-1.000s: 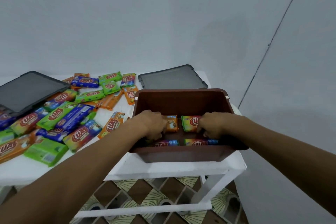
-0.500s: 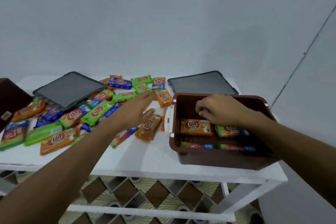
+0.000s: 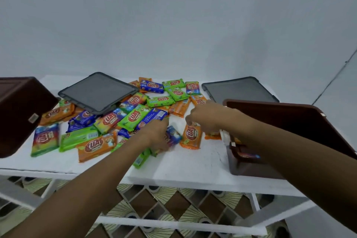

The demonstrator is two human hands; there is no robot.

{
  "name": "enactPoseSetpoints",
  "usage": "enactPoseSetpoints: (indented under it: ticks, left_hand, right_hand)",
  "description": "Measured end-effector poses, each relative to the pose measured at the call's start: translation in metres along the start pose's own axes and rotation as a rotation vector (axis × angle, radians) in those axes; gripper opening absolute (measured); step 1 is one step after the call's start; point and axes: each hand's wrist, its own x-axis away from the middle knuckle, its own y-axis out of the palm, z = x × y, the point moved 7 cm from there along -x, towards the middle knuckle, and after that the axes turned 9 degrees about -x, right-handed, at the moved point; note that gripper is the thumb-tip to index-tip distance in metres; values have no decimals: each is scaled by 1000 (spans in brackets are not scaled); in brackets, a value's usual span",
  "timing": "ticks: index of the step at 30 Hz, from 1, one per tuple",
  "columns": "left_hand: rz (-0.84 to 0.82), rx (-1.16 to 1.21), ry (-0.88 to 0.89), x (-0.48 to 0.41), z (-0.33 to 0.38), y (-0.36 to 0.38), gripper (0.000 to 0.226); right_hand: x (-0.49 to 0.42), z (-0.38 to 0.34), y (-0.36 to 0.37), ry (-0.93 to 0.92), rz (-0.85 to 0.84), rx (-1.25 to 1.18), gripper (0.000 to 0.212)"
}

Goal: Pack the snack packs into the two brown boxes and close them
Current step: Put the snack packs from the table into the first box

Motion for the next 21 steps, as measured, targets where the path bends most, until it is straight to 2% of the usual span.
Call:
enactPoseSetpoints:
  ticks: [5, 8, 10, 12, 14, 17, 18, 21]
  left_hand:
    - [127, 55, 47, 6, -15, -23, 98]
    - [194, 119, 69, 13, -29, -37, 100]
    - [158, 315, 32, 17, -40, -39, 99]
    - [90, 556, 2, 16, -50, -36, 81]
    - [76, 771, 14, 15, -42, -42, 39]
    - [73, 963, -71, 10, -42, -47, 15]
    - [76, 995, -50, -1, 1, -59, 11]
    - [64, 1014, -60, -6, 11, -68, 19]
  right_hand:
    - [-34, -4, 27, 44, -128, 141, 85]
    - [-46, -8, 38, -1, -155, 197, 92]
    - [-51, -7, 40, -50, -163, 196, 93]
    - [-53, -2, 34, -34, -160, 141, 91]
    - [-43, 13, 26, 7, -120, 97, 79]
    - [-31, 20, 8, 50, -32, -51, 55]
    - [7, 52, 10, 107, -6, -167, 52]
    - [23, 67, -10, 126, 67, -371, 46]
